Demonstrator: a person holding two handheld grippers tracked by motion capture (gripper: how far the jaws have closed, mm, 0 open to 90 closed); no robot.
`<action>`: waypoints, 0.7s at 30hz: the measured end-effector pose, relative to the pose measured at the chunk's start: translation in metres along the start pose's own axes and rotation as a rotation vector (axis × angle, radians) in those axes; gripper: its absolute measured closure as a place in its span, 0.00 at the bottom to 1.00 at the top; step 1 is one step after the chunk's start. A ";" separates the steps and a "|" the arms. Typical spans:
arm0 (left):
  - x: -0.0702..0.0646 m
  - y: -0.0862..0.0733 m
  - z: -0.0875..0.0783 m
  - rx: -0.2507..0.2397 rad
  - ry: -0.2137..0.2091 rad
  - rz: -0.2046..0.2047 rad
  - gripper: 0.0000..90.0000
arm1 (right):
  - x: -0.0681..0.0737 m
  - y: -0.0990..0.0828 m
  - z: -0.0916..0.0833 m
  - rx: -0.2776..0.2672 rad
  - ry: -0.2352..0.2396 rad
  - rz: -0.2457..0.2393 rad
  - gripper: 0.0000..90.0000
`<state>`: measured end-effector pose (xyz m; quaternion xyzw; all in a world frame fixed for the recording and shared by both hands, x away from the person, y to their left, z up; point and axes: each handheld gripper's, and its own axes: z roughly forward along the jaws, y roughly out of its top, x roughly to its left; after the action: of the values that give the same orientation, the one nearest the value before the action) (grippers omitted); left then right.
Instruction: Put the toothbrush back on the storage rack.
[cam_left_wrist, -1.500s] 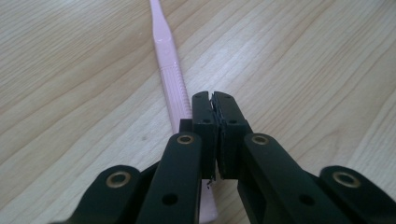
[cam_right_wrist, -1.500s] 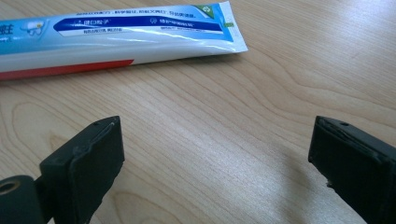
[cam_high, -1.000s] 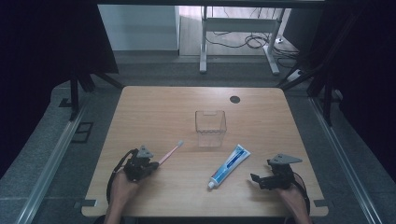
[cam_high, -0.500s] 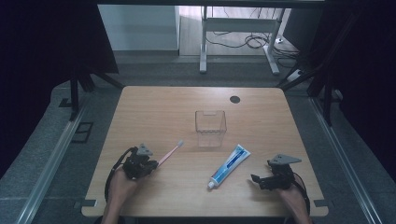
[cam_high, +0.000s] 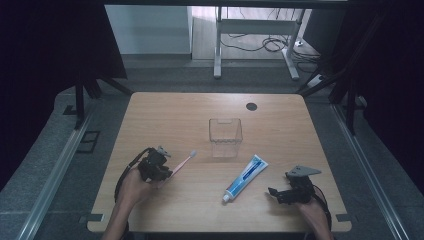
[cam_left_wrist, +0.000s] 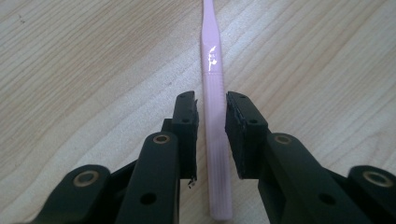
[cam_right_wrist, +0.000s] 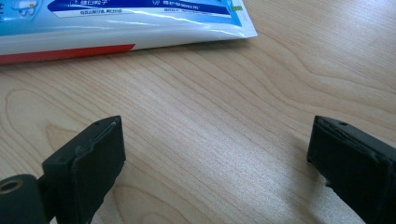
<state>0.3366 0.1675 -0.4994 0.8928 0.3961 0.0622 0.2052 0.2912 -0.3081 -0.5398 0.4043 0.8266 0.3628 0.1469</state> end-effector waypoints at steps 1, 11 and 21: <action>0.000 0.003 0.001 0.011 -0.001 0.000 0.81 | 0.000 0.000 0.000 0.001 0.000 0.000 0.05; 0.002 0.023 0.006 0.093 -0.014 0.021 0.80 | 0.000 0.000 0.001 0.010 0.002 -0.004 0.05; 0.001 0.043 0.016 0.179 -0.017 0.032 0.80 | 0.000 0.001 -0.001 -0.008 0.001 -0.009 0.05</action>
<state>0.3712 0.1373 -0.4958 0.9142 0.3841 0.0223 0.1270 0.2909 -0.3085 -0.5386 0.4000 0.8271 0.3655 0.1494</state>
